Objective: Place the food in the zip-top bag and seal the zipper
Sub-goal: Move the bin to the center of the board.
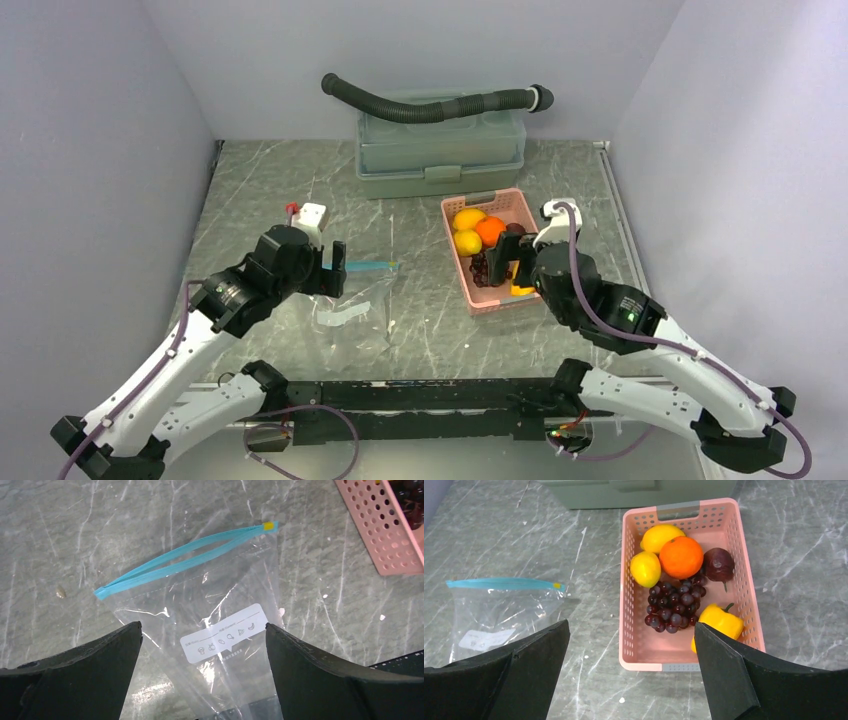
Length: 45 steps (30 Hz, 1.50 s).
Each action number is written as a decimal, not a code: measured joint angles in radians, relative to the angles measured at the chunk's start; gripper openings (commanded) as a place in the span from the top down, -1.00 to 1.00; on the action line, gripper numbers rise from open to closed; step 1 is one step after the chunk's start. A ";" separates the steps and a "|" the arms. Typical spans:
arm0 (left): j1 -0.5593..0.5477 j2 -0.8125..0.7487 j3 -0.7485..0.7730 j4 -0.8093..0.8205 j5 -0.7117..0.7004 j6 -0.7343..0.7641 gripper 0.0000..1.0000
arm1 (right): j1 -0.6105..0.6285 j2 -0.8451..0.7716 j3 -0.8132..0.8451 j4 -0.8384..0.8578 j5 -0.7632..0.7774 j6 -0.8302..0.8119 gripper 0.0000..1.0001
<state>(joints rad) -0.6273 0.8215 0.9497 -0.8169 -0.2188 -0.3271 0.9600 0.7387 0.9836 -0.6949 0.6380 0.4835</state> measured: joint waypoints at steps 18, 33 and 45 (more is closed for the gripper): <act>0.000 -0.003 0.000 -0.027 -0.033 -0.008 -0.98 | 0.000 0.010 0.013 -0.011 -0.060 -0.006 -0.95; 0.000 -0.026 0.000 -0.027 -0.033 -0.008 -0.98 | 0.000 0.230 0.020 -0.014 -0.168 0.012 -0.74; 0.000 -0.049 0.000 -0.027 -0.033 -0.010 -0.98 | 0.000 0.351 0.026 0.021 -0.216 0.052 -0.48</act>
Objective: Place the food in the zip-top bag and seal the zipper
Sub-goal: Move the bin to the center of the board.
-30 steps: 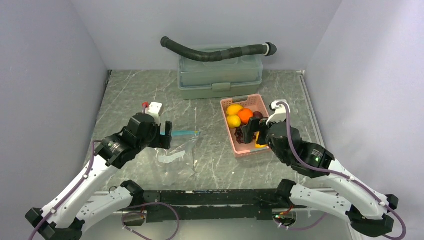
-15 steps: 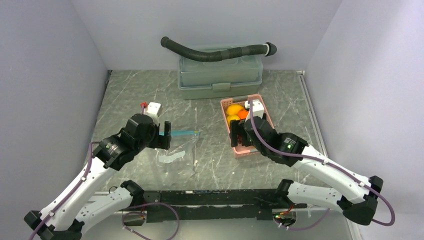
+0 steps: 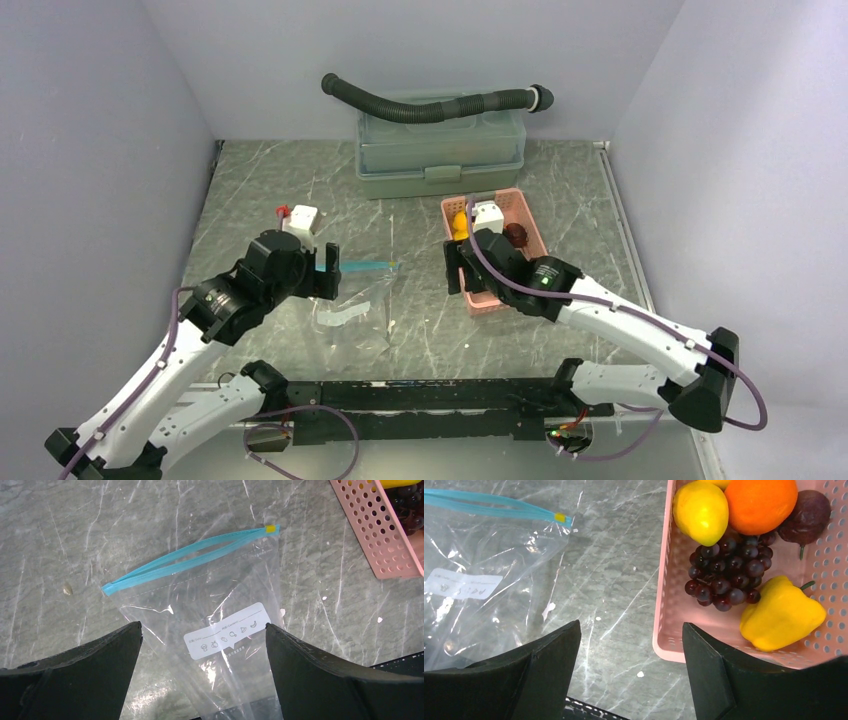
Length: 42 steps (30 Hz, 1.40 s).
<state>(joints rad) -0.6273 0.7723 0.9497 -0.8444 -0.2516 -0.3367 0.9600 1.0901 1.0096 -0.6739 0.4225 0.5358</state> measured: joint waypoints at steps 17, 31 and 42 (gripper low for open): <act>0.000 -0.018 0.000 -0.002 0.000 -0.002 -0.98 | -0.074 0.177 0.012 0.043 0.046 0.037 0.00; 0.000 -0.015 0.000 -0.003 0.000 -0.002 -0.98 | -0.167 0.277 -0.003 0.126 -0.084 0.018 0.13; 0.000 -0.002 0.000 -0.003 0.000 -0.002 -0.98 | -0.204 0.349 -0.039 0.173 -0.129 0.005 0.39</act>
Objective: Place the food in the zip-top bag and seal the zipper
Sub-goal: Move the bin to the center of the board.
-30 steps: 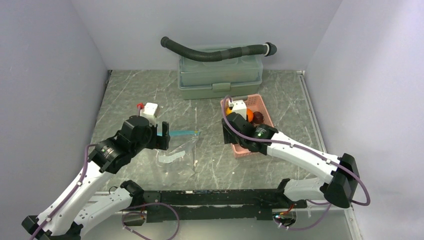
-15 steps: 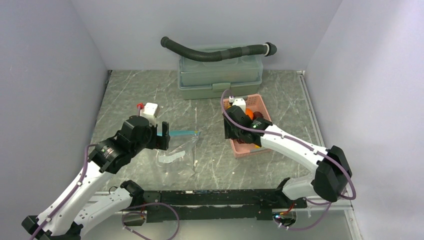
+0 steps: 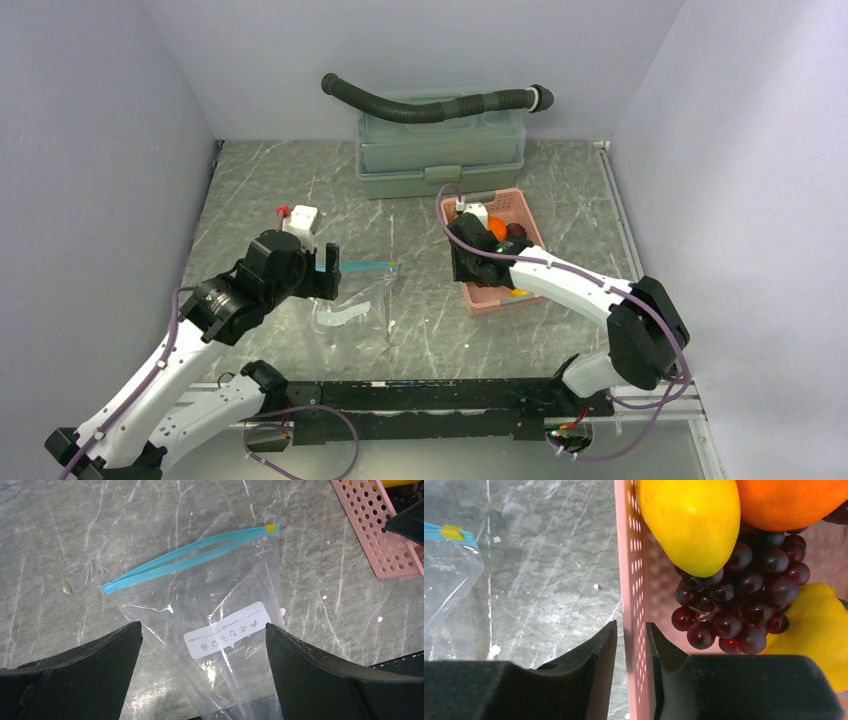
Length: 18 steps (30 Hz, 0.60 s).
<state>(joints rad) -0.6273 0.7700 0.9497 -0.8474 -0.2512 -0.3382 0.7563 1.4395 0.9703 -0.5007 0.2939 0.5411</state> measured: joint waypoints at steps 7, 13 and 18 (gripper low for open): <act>0.000 0.000 0.000 0.000 0.000 0.000 -0.98 | -0.008 0.017 -0.026 0.024 -0.016 -0.001 0.64; 0.000 0.000 0.000 -0.001 0.000 0.000 -0.98 | -0.007 0.012 -0.042 0.047 -0.023 -0.003 1.00; 0.000 0.000 0.000 -0.003 0.000 0.000 -0.98 | -0.008 -0.019 -0.068 0.049 -0.023 0.002 1.00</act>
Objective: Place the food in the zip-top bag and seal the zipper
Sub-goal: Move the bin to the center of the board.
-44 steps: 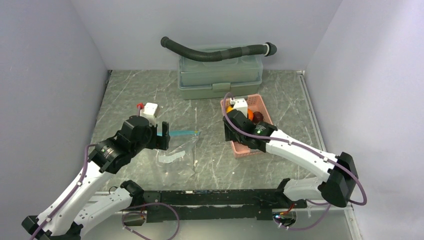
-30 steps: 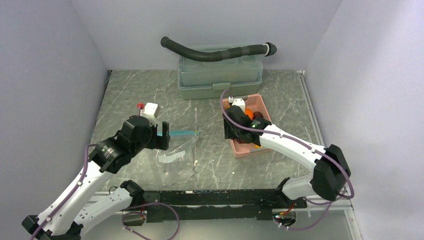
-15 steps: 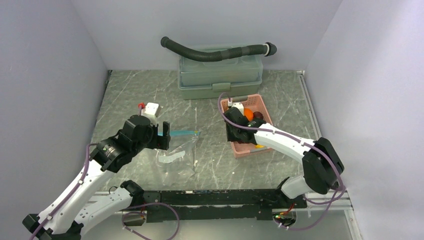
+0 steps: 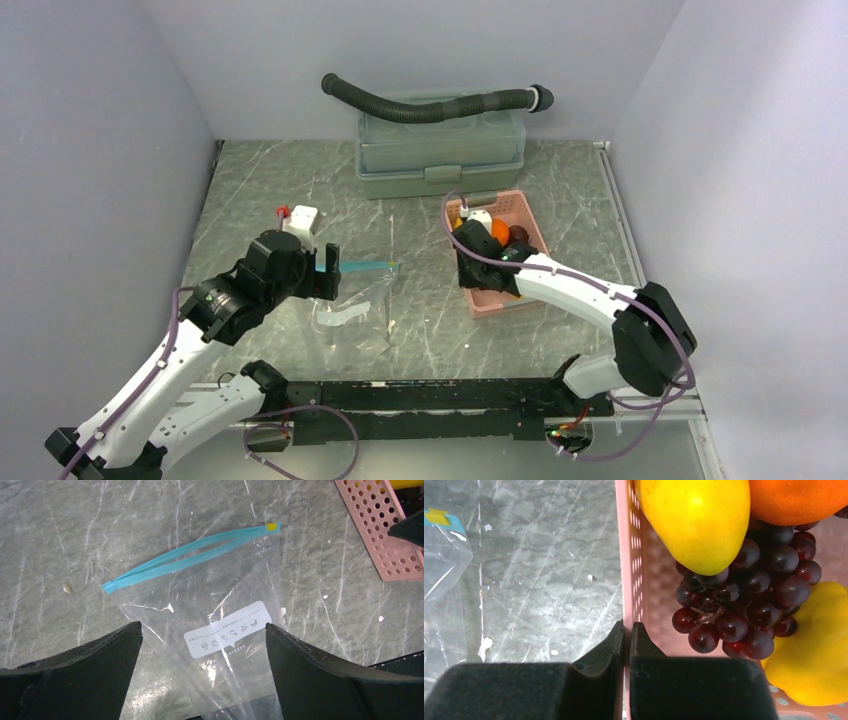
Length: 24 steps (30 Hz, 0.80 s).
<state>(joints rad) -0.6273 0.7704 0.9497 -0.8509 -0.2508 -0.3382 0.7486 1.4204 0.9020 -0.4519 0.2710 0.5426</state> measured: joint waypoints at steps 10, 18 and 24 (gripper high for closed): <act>0.000 0.010 0.000 0.000 0.000 0.000 -0.98 | 0.011 -0.128 -0.101 -0.026 0.022 0.082 1.00; 0.000 0.010 0.000 0.000 0.002 0.000 -0.98 | 0.022 -0.194 -0.157 -0.039 0.053 0.166 1.00; 0.000 0.010 0.000 0.000 0.002 0.000 -0.98 | 0.029 -0.190 -0.156 -0.039 0.061 0.172 0.50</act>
<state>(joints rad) -0.6273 0.7807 0.9497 -0.8513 -0.2485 -0.3382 0.7773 1.2301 0.7460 -0.4911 0.3321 0.7151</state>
